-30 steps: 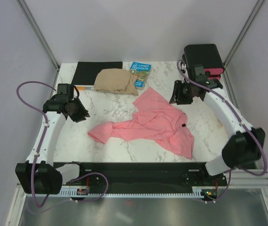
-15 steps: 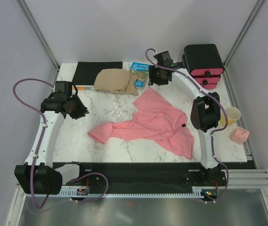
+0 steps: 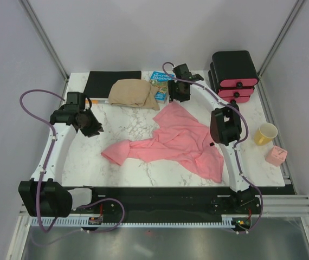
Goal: Fold and stack the t-shirts
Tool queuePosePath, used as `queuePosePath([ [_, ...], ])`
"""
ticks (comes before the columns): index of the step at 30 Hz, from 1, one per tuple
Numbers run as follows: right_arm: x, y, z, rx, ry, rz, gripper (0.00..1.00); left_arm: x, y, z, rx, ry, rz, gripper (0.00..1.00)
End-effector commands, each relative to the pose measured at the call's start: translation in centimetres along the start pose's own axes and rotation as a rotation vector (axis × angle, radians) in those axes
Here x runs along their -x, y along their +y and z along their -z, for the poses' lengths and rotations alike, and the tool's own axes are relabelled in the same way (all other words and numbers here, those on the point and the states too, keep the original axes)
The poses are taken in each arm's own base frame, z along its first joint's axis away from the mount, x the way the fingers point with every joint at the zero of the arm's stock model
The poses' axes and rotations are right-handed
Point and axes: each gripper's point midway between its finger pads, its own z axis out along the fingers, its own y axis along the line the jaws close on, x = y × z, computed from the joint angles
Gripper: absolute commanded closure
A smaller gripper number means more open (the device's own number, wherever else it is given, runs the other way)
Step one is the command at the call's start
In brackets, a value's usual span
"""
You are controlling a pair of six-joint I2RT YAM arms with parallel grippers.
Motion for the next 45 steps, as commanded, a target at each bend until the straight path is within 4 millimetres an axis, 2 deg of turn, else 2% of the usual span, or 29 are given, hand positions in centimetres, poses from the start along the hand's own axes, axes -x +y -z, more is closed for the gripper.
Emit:
queuePosePath([
  [1, 2.9, 0.0, 0.0, -0.016, -0.081, 0.019, 0.34, 0.7, -0.6, 0.3, -0.018, -0.012, -0.011, 0.69],
  [6, 2.0, 0.2, -2.0, 0.0, -0.052, -0.003, 0.33, 0.5, -0.7, -0.1, -0.021, 0.007, -0.012, 0.69],
  [14, 1.0, -0.4, -3.9, -0.017, -0.04, 0.005, 0.33, 0.4, -0.6, -0.1, -0.02, 0.01, -0.022, 0.7],
  [20, -0.8, -0.7, -5.1, -0.019, 0.007, 0.01, 0.34, 0.2, -0.6, -0.1, -0.02, 0.013, -0.021, 0.7],
  [23, -1.4, -1.0, -5.2, -0.034, 0.021, 0.025, 0.4, 0.1, -0.5, -0.3, -0.015, 0.018, -0.019, 0.7],
  [26, -2.8, -1.1, -5.6, -0.046, 0.054, 0.048, 0.44, -0.1, -0.3, -0.4, -0.011, 0.024, -0.017, 0.7],
  [35, -6.5, 0.3, -7.0, -0.084, 0.122, 0.13, 0.4, -1.0, 0.3, -0.4, -0.006, 0.03, -0.024, 0.7],
  [39, -7.3, 0.5, -7.5, -0.1, 0.138, 0.139, 0.41, -1.2, 0.3, 0.0, -0.018, 0.025, -0.028, 0.7],
  [45, -7.7, -0.7, -7.5, -0.168, 0.144, 0.12, 0.45, -1.6, 0.5, 0.5, -0.022, 0.025, -0.029, 0.71],
])
